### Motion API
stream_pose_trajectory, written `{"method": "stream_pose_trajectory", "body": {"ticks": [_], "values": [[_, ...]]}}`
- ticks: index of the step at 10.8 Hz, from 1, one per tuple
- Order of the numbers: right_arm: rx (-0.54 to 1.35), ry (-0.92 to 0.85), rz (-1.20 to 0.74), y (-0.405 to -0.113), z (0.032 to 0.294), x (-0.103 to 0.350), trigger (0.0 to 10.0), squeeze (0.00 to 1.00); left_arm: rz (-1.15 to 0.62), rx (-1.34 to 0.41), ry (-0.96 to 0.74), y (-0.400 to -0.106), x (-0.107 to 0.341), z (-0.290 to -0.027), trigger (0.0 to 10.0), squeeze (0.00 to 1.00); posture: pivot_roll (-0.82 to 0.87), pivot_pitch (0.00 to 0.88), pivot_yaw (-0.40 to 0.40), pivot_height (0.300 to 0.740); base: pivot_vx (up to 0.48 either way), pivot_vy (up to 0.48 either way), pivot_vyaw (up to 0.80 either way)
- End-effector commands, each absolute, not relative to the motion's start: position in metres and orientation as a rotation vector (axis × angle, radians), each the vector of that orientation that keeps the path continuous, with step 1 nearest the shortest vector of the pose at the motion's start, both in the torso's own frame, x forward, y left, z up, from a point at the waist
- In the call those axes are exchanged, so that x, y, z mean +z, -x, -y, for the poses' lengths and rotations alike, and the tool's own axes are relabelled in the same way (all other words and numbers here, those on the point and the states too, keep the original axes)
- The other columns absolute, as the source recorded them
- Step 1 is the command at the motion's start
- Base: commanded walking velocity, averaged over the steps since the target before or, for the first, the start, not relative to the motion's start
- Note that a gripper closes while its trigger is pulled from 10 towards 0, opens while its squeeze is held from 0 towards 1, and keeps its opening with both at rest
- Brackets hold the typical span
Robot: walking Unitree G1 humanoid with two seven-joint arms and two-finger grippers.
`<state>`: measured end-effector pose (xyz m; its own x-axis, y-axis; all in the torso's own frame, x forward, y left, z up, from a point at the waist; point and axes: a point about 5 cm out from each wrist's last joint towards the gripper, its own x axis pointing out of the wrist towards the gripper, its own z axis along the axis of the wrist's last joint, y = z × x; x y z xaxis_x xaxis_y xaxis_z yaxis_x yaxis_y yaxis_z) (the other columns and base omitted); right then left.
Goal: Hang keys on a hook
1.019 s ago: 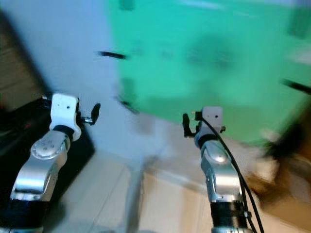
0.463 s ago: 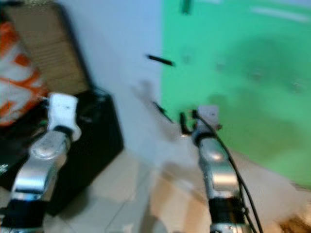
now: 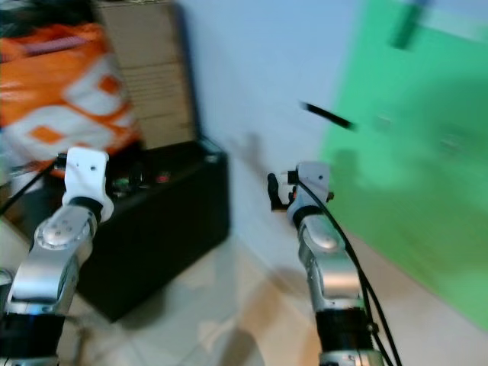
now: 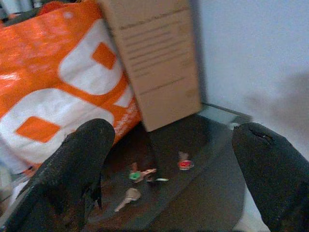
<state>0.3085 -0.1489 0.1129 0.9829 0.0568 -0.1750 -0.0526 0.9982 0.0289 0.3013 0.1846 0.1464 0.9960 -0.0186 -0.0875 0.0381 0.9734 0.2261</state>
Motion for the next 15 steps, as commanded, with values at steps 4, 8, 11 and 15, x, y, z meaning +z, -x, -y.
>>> {"method": "stream_pose_trajectory", "body": {"ticks": [4,8,11,15], "values": [[0.029,-0.018,-0.165,-0.3115,0.1574,0.1159,10.0,1.0,-0.066,-0.05,-0.227,-0.3051,0.1509,-0.1762,10.0,0.0,-0.05,0.0,0.03,0.74,0.343,0.0,0.8],[0.028,0.001,-0.156,-0.3138,0.1579,0.1181,10.0,1.0,-0.061,-0.054,-0.22,-0.3066,0.1514,-0.1741,10.0,0.0,-0.05,0.0,0.03,0.74,0.343,0.0,0.75],[0.018,0.073,-0.14,-0.3159,0.1581,0.1197,10.0,1.0,-0.06,-0.056,-0.221,-0.3064,0.1511,-0.174,10.0,0.0,-0.04,0.0,0.019,0.74,0.342,0.0,0.0],[-0.001,0.002,-0.145,-0.3152,0.1588,0.1155,10.0,1.0,-0.059,-0.051,-0.226,-0.3009,0.1467,-0.1752,10.0,0.0,-0.01,0.0,-0.004,0.74,0.169,0.0,0.0]]}}
